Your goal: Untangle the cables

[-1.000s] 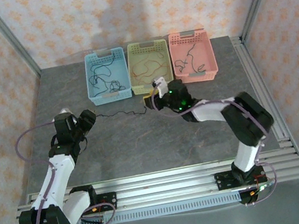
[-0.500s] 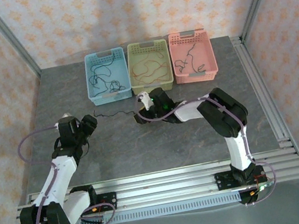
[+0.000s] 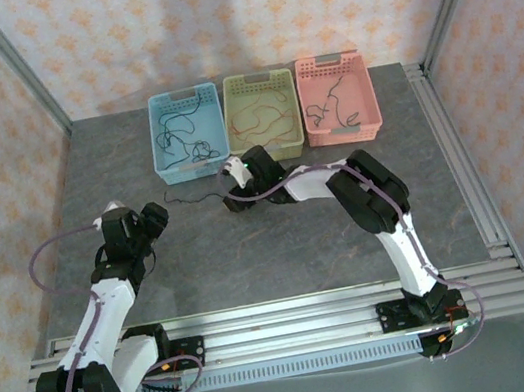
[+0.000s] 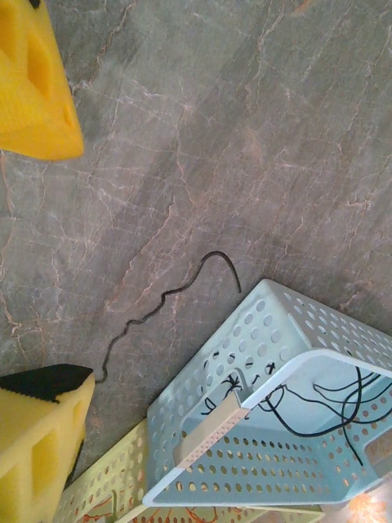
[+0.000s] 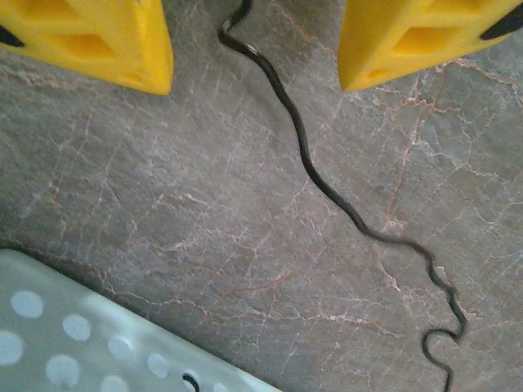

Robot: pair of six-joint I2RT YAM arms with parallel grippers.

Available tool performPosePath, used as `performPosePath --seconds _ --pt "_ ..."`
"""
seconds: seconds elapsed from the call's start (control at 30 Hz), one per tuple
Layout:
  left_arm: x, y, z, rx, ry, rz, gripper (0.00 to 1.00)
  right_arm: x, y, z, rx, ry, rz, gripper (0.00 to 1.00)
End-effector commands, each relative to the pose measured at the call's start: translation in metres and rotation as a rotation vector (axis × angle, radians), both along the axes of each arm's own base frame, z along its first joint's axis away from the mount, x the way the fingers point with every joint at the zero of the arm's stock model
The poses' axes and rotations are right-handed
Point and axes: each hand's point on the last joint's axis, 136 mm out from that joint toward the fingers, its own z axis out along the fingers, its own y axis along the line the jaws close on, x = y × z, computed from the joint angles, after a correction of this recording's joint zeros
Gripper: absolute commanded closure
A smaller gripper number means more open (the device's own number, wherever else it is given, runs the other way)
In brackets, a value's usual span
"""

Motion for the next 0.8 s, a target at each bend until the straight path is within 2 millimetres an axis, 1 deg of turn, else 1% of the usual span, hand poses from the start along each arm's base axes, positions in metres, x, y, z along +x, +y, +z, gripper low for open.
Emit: performPosePath --seconds 0.0,0.13,0.27,0.37,0.43,0.5,0.63,0.77 --pt "0.001 0.004 0.003 0.019 -0.032 0.024 0.32 -0.019 -0.003 -0.027 -0.105 0.052 0.050 0.52" --pt "0.001 0.004 0.002 0.018 -0.028 0.023 0.32 -0.025 -0.005 -0.032 -0.169 0.023 0.077 0.65" --pt "0.001 0.004 0.002 0.017 -0.030 0.023 0.32 -0.031 -0.001 -0.031 -0.179 0.016 0.103 0.74" --pt "0.001 0.004 0.002 0.018 -0.030 0.025 0.32 -0.033 0.000 -0.031 -0.177 0.016 0.113 0.86" --pt "0.001 0.004 0.002 0.018 -0.028 0.026 0.32 -0.033 0.001 -0.024 -0.173 -0.008 0.116 0.94" --pt "0.000 0.005 0.002 0.019 -0.029 0.028 0.32 -0.034 0.002 -0.009 -0.153 -0.042 0.111 1.00" --pt "-0.002 0.006 0.003 0.022 -0.036 0.039 0.32 -0.032 0.002 0.039 -0.044 -0.122 0.066 1.00" --pt "-0.006 0.010 0.005 0.027 -0.051 0.060 0.32 -0.031 -0.001 0.082 0.038 -0.183 0.021 1.00"
